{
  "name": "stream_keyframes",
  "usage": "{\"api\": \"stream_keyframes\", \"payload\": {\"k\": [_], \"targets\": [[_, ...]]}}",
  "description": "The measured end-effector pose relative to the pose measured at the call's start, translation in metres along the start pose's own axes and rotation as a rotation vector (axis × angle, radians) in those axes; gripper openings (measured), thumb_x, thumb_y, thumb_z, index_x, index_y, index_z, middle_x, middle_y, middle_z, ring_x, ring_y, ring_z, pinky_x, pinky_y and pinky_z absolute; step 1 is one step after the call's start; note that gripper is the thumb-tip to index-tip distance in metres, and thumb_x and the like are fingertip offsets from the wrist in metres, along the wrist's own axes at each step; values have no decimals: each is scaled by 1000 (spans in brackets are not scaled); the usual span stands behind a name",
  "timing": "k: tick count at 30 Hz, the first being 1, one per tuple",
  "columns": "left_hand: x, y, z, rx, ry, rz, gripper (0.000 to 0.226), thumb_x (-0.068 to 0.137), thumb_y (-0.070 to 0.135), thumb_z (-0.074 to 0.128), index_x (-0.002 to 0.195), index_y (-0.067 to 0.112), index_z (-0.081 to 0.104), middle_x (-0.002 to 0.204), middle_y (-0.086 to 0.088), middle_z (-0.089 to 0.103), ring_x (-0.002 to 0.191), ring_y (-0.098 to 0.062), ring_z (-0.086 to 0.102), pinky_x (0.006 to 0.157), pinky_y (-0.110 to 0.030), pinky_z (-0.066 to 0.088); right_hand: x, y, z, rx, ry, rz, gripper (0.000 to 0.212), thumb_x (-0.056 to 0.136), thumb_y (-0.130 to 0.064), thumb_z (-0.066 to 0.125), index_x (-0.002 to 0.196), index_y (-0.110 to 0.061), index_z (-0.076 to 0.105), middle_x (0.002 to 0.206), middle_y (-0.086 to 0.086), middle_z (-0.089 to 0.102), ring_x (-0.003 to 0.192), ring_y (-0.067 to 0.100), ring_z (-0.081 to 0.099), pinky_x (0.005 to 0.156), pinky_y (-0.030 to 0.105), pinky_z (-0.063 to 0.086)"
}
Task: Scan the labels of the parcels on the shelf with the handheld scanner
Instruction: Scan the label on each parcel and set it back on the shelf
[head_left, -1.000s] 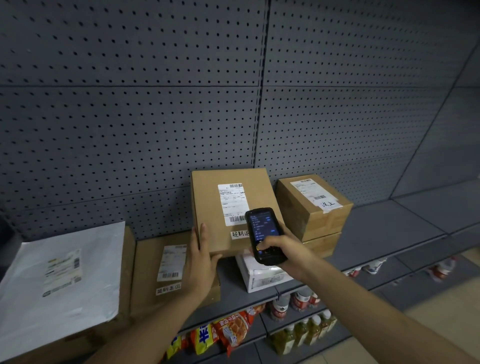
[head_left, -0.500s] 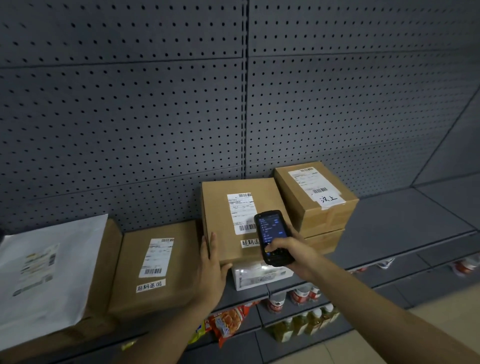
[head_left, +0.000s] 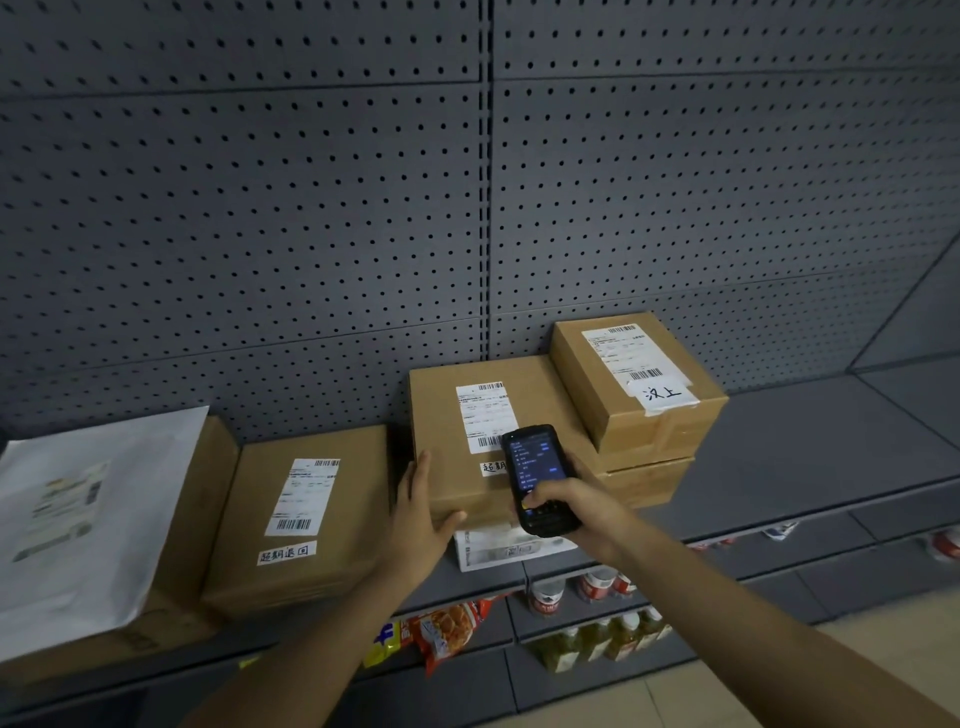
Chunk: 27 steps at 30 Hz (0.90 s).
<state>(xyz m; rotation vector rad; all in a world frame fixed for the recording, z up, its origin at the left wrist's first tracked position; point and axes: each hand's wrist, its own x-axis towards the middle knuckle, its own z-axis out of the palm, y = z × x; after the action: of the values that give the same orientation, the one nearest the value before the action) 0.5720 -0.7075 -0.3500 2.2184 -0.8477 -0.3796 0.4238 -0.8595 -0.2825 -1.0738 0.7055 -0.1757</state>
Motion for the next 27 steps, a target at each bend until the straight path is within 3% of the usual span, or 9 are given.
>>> {"api": "stream_keyframes", "payload": {"k": [4, 7, 11, 15, 19, 22, 25, 27], "targets": [[-3, -5, -3, -62, -23, -6, 104, 80, 33, 74, 152, 30, -1, 157, -3, 17, 139, -24, 32, 107, -47, 40, 2, 1, -1, -7, -10, -9, 75, 69, 12, 66, 134, -21, 46, 122, 17, 63, 110, 35, 61, 78, 42, 55], [-9, -8, -6, -54, -36, 4, 104, 81, 30, 73, 151, 30, -4, 156, -5, 21, 134, -23, 39, 106, -43, 42, 6, 1, 3, 3, -3, -1, 85, 57, 5, 69, 135, -21, 45, 122, 18, 63, 111, 35, 60, 79, 43, 55], [-19, -23, -12, -12, -64, -7, 103, 82, 27, 73, 152, 27, -3, 158, -3, 17, 140, -21, 30, 111, -40, 33, 11, 1, 17, -9, -25, 0, 88, 57, 4, 71, 138, -20, 43, 123, 16, 63, 110, 33, 61, 81, 42, 54], [-23, -44, -27, 76, -119, -55, 95, 86, 28, 69, 151, 31, 0, 159, -2, 15, 142, -20, 28, 112, -38, 33, 14, -2, 35, -25, -56, -4, 70, 76, 14, 62, 134, -21, 43, 117, 12, 61, 104, 28, 59, 75, 38, 53], [-29, -68, -55, 224, -97, -86, 78, 91, 18, 61, 151, 29, 12, 154, 1, 22, 134, -17, 36, 105, -32, 37, 20, 2, 63, -71, -78, 5, 69, 76, 13, 62, 134, -21, 45, 114, 13, 62, 98, 27, 61, 68, 37, 55], [-31, -91, -74, 295, -62, -148, 76, 90, 14, 59, 150, 29, 16, 154, 0, 22, 138, -21, 31, 111, -38, 34, 25, 10, 84, -91, -89, 7, 67, 74, 11, 64, 133, -16, 48, 111, 15, 66, 95, 27, 66, 65, 35, 57], [-31, -119, -90, 364, -53, -182, 75, 89, 16, 60, 150, 26, 18, 153, -1, 24, 140, -21, 28, 114, -40, 30, 30, 19, 104, -101, -102, 18, 67, 68, 6, 70, 129, -13, 51, 114, 18, 69, 101, 31, 69, 77, 40, 59], [-31, -137, -101, 363, -51, -201, 76, 88, 15, 62, 150, 25, 19, 152, 0, 25, 138, -19, 29, 114, -39, 30, 31, 24, 118, -112, -102, 41, 50, 76, 8, 66, 121, -11, 55, 118, 20, 67, 108, 33, 65, 89, 41, 53]]}}
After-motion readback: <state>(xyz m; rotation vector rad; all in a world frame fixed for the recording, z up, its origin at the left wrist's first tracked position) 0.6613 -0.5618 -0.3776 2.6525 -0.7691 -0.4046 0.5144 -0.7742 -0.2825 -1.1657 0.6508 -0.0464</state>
